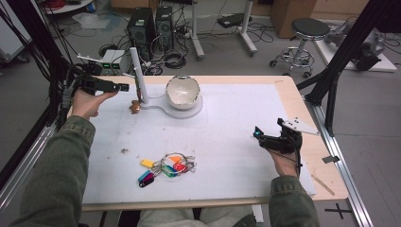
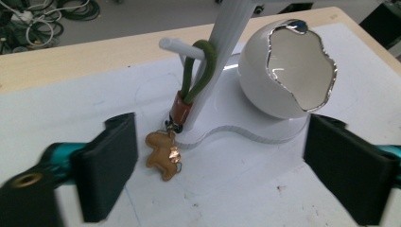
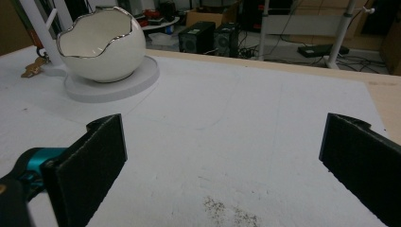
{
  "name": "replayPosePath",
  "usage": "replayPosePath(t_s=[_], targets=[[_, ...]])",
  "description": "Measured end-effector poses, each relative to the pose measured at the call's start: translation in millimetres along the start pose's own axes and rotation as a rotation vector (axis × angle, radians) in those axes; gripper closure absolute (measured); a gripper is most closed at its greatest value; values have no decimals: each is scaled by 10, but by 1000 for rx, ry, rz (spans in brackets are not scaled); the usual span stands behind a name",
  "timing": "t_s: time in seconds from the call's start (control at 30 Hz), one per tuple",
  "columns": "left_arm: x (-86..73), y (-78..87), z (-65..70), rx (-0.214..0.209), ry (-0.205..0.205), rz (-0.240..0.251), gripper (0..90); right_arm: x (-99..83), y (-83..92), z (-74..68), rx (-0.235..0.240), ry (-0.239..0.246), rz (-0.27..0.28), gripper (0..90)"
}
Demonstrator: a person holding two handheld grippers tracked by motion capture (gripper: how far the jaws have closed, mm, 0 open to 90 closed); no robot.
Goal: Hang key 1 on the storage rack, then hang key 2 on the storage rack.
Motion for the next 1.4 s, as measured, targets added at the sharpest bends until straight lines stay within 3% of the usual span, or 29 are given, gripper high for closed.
replayPosePath(t_s=[0.13, 0.87, 1.13, 1.4], targets=[[-34, 31, 11, 23, -14, 7, 16, -1, -1, -2, -1, 0, -2, 6], [-141, 206, 210, -4, -86, 49, 16, 1, 4, -2, -1, 2, -1, 6], [-226, 247, 307, -21, -119, 43, 16, 0, -1, -2, -1, 7, 1, 6], [-315, 295, 385, -44, -120, 50, 16, 1, 11, 11, -5, 3, 2, 6]])
Point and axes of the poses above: each handheld gripper's, and its own axes: y roughly backward along the jaws, x roughly out of its top, z roughly to its right, the point moved 6 cm from there along -y, roughly forward along the jaws, and after that the axes turned 14 degrees about z, right-handed, at the moved point
